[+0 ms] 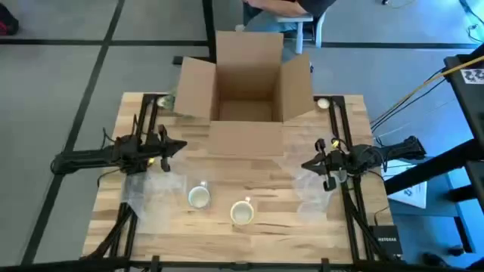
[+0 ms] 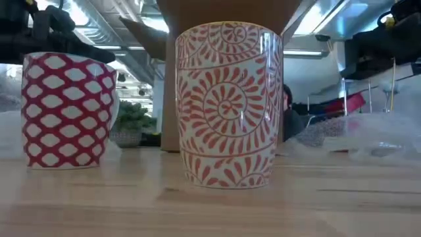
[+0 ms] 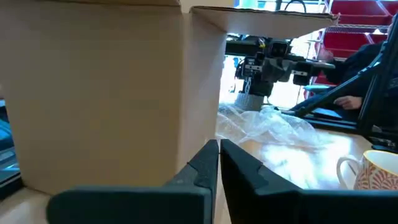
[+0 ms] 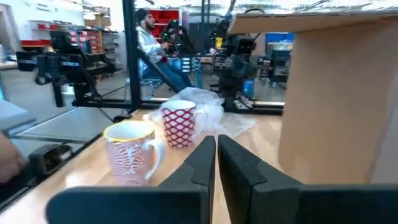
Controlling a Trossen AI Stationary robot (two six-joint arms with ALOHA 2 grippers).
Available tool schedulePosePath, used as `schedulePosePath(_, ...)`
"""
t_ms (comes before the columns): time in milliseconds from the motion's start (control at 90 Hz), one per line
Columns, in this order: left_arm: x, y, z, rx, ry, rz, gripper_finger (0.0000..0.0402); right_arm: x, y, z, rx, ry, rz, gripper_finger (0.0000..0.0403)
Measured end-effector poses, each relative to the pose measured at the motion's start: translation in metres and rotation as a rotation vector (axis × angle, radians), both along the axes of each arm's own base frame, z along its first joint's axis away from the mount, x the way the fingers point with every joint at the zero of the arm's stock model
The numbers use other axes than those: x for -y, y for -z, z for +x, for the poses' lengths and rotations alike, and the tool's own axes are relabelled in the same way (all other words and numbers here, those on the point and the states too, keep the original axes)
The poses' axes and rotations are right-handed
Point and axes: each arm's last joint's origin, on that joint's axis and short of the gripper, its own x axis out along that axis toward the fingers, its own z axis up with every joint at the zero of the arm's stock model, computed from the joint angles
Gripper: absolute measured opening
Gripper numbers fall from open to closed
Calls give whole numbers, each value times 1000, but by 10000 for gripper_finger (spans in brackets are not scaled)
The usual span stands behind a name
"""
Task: Wrap mug
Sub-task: Prepare the bubble wrap
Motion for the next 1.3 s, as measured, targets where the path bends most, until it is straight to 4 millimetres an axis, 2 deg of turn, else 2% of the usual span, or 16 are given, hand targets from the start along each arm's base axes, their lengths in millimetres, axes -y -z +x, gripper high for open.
schedulePosePath(133,0,0,0,0,0,0,0,3,-1,0,7,110,-28,5)
schedulePosePath(1300,0,0,0,0,0,0,0,3,0,0,4,119,-47,5)
